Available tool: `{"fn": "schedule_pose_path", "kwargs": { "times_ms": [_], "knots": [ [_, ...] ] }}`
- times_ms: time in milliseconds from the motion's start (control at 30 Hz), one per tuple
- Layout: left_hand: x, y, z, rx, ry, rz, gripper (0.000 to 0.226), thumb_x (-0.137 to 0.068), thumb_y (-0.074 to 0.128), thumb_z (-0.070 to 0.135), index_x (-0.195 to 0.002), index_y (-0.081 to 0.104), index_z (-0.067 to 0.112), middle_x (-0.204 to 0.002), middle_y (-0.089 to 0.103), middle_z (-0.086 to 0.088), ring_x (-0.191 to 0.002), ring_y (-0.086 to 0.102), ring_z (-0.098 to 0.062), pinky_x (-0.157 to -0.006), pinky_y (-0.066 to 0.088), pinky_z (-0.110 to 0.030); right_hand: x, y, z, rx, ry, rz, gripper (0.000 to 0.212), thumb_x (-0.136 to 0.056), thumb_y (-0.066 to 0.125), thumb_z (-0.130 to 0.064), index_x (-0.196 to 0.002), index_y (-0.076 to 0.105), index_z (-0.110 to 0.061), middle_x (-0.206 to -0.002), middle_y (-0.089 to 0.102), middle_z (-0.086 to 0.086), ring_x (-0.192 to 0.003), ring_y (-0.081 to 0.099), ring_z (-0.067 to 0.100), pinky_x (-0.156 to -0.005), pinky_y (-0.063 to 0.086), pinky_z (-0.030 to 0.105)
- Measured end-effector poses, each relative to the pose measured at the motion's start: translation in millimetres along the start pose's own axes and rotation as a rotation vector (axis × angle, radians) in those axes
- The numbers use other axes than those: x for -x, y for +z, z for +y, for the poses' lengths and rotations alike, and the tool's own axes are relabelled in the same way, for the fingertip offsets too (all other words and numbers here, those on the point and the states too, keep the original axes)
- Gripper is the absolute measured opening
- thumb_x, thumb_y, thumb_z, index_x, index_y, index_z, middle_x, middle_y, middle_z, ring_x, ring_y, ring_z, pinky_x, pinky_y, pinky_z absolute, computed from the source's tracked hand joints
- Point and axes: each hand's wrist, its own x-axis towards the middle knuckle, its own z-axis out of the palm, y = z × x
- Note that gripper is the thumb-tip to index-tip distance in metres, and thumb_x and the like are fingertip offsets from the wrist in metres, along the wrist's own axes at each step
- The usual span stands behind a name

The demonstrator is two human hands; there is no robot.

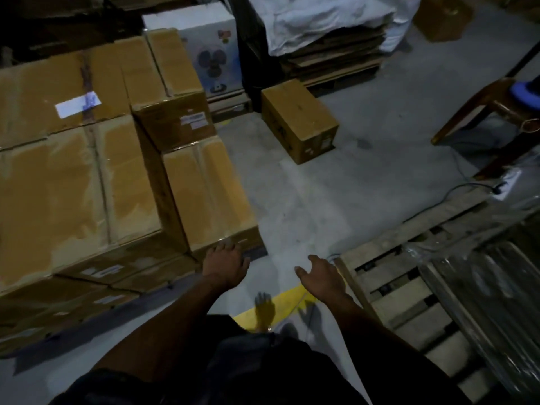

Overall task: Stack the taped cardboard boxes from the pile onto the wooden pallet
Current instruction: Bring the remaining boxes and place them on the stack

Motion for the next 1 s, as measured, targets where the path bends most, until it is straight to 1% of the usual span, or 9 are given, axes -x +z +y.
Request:
{"fn": "schedule_pose_path", "kwargs": {
  "times_ms": [67, 167, 267, 333, 467, 600, 667, 833, 1000],
  "knots": [
    [-19, -14, 21, -0.005, 0.02, 0.019, 0.058, -0.102, 0.029, 0.049, -0.145, 0.038, 0.011, -0.151, 0.04, -0.011, -0.14, 0.033, -0.031, -0.11, 0.031, -0.044, -13, -26, 9, -0.027, 0.007, 0.027, 0.068, -0.094, 0.054, -0.054, -0.149, 0.041, -0.016, -0.15, 0.045, 0.011, -0.137, 0.041, 0.033, -0.109, 0.039, 0.044],
    [-55, -36, 52, -0.013, 0.055, 0.049, 0.054, -0.102, 0.03, 0.047, -0.142, 0.041, 0.012, -0.147, 0.044, -0.009, -0.137, 0.036, -0.029, -0.107, 0.033, -0.041, -39, -68, 23, -0.008, 0.024, 0.085, 0.065, -0.095, 0.053, -0.052, -0.148, 0.042, -0.017, -0.148, 0.047, 0.011, -0.136, 0.042, 0.032, -0.107, 0.038, 0.039],
    [-96, -52, 77, -0.023, 0.099, 0.091, 0.051, -0.101, 0.031, 0.046, -0.138, 0.044, 0.014, -0.143, 0.048, -0.007, -0.134, 0.039, -0.028, -0.105, 0.035, -0.04, -71, -98, 33, -0.023, 0.041, 0.112, 0.065, -0.095, 0.052, -0.053, -0.148, 0.042, -0.016, -0.148, 0.047, 0.011, -0.137, 0.041, 0.032, -0.108, 0.038, 0.041],
    [-133, -63, 93, -0.008, 0.111, 0.102, 0.051, -0.101, 0.031, 0.046, -0.139, 0.043, 0.014, -0.144, 0.048, -0.006, -0.136, 0.038, -0.027, -0.106, 0.034, -0.039, -100, -119, 38, -0.032, 0.046, 0.135, 0.065, -0.095, 0.052, -0.053, -0.147, 0.043, -0.016, -0.148, 0.047, 0.011, -0.136, 0.041, 0.032, -0.108, 0.039, 0.042],
    [-220, -94, 121, 0.03, 0.13, 0.09, 0.061, -0.098, 0.02, 0.049, -0.142, 0.042, 0.013, -0.145, 0.048, -0.007, -0.136, 0.038, -0.029, -0.107, 0.034, -0.04, -172, -168, 41, -0.042, 0.044, 0.135, 0.065, -0.097, 0.05, -0.052, -0.149, 0.041, -0.014, -0.151, 0.045, 0.011, -0.138, 0.04, 0.032, -0.11, 0.037, 0.043],
    [-316, -142, 143, 0.033, 0.145, 0.037, 0.055, -0.103, 0.028, 0.045, -0.147, 0.036, 0.013, -0.152, 0.039, -0.008, -0.142, 0.031, -0.028, -0.112, 0.028, -0.039, -252, -232, 29, -0.044, 0.072, 0.149, 0.068, -0.097, 0.048, -0.056, -0.15, 0.04, -0.015, -0.153, 0.043, 0.009, -0.139, 0.038, 0.031, -0.112, 0.035, 0.042],
    [-358, -173, 155, 0.017, 0.162, 0.031, 0.055, -0.104, 0.028, 0.044, -0.148, 0.034, 0.013, -0.153, 0.037, -0.008, -0.144, 0.028, -0.027, -0.113, 0.026, -0.039, -284, -270, 20, -0.063, 0.078, 0.176, 0.068, -0.097, 0.048, -0.056, -0.15, 0.04, -0.015, -0.153, 0.042, 0.007, -0.14, 0.036, 0.03, -0.113, 0.033, 0.041],
    [-438, -248, 185, 0.004, 0.184, 0.077, 0.055, -0.103, 0.029, 0.044, -0.147, 0.036, 0.013, -0.152, 0.04, -0.009, -0.142, 0.031, -0.027, -0.112, 0.027, -0.038, -353, -357, 4, -0.11, 0.074, 0.284, 0.068, -0.095, 0.049, -0.058, -0.148, 0.042, -0.016, -0.153, 0.043, 0.006, -0.141, 0.036, 0.027, -0.116, 0.03, 0.041],
    [-509, -289, 217, 0.011, 0.163, 0.091, 0.056, -0.102, 0.028, 0.046, -0.146, 0.038, 0.014, -0.152, 0.041, -0.007, -0.142, 0.032, -0.027, -0.112, 0.03, -0.039, -428, -417, 7, -0.114, 0.078, 0.284, 0.068, -0.095, 0.05, -0.058, -0.147, 0.044, -0.016, -0.152, 0.044, 0.005, -0.14, 0.038, 0.027, -0.115, 0.032, 0.04]
  ]
}}
